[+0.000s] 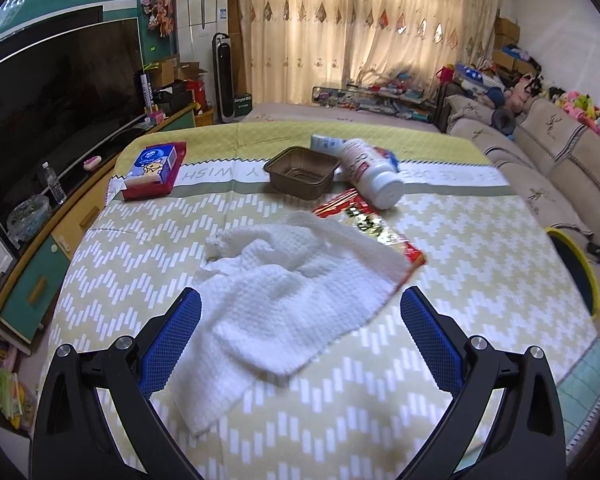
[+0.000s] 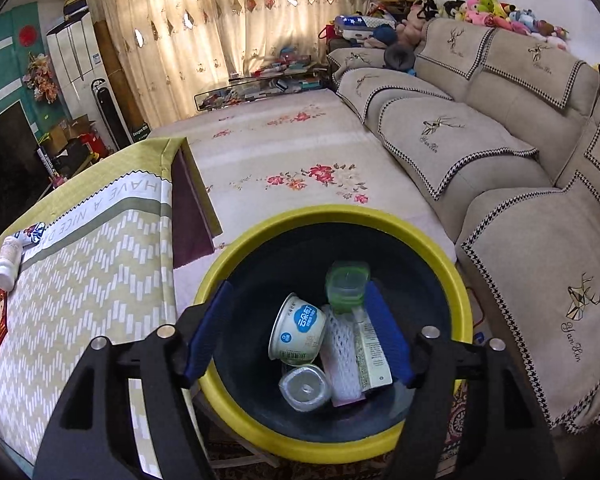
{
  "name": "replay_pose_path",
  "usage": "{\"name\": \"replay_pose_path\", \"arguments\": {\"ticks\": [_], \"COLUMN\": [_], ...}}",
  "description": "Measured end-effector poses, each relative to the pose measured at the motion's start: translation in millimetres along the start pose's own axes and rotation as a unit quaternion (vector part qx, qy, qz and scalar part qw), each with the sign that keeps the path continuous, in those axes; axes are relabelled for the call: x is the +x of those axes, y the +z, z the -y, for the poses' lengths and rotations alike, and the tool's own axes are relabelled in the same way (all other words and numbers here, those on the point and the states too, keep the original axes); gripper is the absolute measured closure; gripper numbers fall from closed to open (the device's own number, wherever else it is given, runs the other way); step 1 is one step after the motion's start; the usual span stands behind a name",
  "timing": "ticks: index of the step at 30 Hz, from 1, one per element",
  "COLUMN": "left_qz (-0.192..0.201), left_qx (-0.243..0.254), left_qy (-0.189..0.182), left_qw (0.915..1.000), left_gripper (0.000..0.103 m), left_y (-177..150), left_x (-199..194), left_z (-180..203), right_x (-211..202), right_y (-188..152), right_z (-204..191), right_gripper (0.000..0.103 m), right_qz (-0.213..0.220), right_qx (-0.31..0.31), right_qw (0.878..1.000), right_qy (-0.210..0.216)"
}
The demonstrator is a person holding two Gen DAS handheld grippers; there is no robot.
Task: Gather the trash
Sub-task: 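Carry the jar over the bin and open the right gripper, then grasp the white cloth with the left gripper, then carry the white cloth over the bin and open the left gripper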
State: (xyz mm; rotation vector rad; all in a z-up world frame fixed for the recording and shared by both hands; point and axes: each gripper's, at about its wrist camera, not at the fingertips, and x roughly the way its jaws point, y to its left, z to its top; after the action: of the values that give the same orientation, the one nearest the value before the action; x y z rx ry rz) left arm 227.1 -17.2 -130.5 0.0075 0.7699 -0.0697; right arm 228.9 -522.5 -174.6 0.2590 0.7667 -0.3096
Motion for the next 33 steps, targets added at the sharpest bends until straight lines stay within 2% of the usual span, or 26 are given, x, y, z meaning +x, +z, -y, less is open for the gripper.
{"name": "replay_pose_path", "arguments": {"ticks": [4, 7, 9, 11, 12, 13, 14, 16, 22, 26, 28, 33], "left_qz": [-0.021, -0.041, -0.052, -0.064, -0.064, -0.062, -0.060, -0.061, -0.018, 0.017, 0.033, 0.061], "left_qx": [0.002, -0.009, -0.018, -0.031, -0.036, -0.039, -0.045, -0.056, -0.038, -0.009, -0.001, 0.053], "left_qy": [0.022, 0.018, 0.016, 0.013, 0.014, 0.018, 0.019, 0.008, 0.023, 0.001, -0.022, -0.071], "left_qw": [0.9995, 0.9990, 0.9984, 0.9974, 0.9972, 0.9971, 0.9970, 0.9965, 0.9988, 0.9998, 0.9992, 0.9942], "left_gripper": [0.005, 0.007, 0.020, 0.040, 0.045, 0.057, 0.076, 0.092, 0.094, 0.094, 0.094, 0.094], "left_y": [4, 5, 4, 2, 1, 0, -1, -1, 6, 23, 32, 52], "left_x": [25, 39, 45, 50, 51, 50, 49, 47, 7, -33, -51, -81], "left_z": [-5, -11, -16, -23, -25, -29, -34, -41, -42, -23, -11, 42], "right_x": [-3, -4, -4, -5, -5, -6, -6, -9, -26, -37, -43, -56], "right_y": [-1, -3, -4, -5, -6, -7, -7, -6, -6, -8, -9, -14], "right_z": [-6, -8, -10, -11, -11, -12, -13, -15, -13, -8, -5, 8], "right_gripper": [0.036, 0.036, 0.036, 0.036, 0.036, 0.036, 0.036, 0.036, 0.036, 0.036, 0.036, 0.036], "right_qz": [0.002, -0.001, -0.003, -0.004, -0.004, -0.004, -0.004, -0.001, 0.014, 0.024, 0.030, 0.044], "right_qx": [-0.005, -0.008, -0.008, -0.009, -0.010, -0.010, -0.011, -0.012, -0.010, -0.010, -0.008, -0.006], "right_qw": [1.000, 1.000, 1.000, 1.000, 1.000, 1.000, 1.000, 1.000, 1.000, 0.999, 0.999, 0.999], "right_qy": [0.003, 0.006, 0.007, 0.009, 0.010, 0.011, 0.012, 0.015, 0.023, 0.023, 0.021, 0.009]}}
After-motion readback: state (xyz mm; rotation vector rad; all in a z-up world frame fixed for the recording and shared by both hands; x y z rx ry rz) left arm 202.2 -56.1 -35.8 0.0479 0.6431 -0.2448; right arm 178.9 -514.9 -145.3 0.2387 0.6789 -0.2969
